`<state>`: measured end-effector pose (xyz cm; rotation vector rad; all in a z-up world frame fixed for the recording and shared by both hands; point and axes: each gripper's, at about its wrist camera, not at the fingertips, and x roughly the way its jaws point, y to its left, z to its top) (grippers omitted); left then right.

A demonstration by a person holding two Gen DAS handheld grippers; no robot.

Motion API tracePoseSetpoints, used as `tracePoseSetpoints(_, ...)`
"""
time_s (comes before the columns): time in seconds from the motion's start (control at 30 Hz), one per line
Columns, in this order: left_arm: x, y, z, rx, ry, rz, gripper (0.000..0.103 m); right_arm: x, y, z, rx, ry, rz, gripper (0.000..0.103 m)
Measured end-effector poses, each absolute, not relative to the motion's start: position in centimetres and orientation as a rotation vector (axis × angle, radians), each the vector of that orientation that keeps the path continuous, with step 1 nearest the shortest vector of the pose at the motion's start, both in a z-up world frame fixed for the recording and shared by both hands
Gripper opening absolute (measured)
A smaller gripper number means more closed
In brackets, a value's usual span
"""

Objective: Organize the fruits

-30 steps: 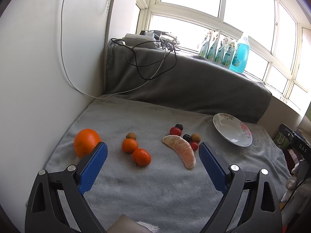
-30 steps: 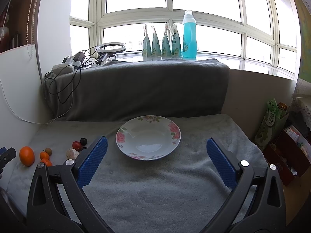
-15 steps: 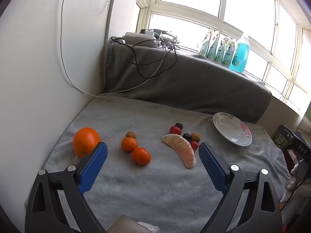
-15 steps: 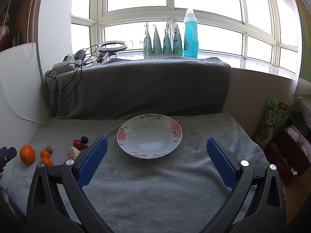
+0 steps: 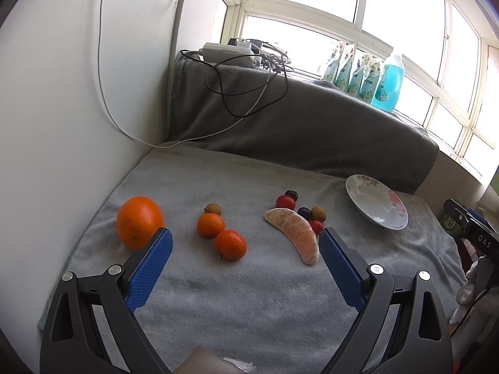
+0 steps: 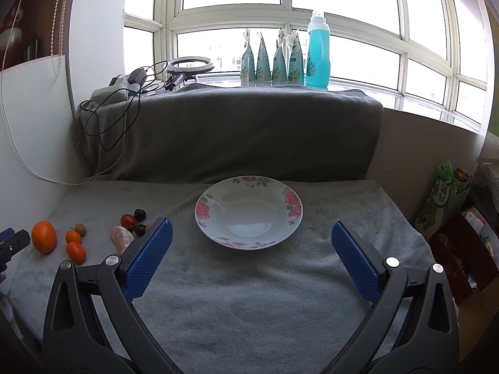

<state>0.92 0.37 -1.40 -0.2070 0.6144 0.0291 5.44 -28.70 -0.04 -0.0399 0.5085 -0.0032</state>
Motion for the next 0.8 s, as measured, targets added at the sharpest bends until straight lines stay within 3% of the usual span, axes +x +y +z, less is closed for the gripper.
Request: tracePoseSetpoints(0.8,1.0,1.9,-4.2,-0.252,0.681,0.042,0.095,9.7,-24.9,-1.7,-0.039,0.637,0.287,0.103)
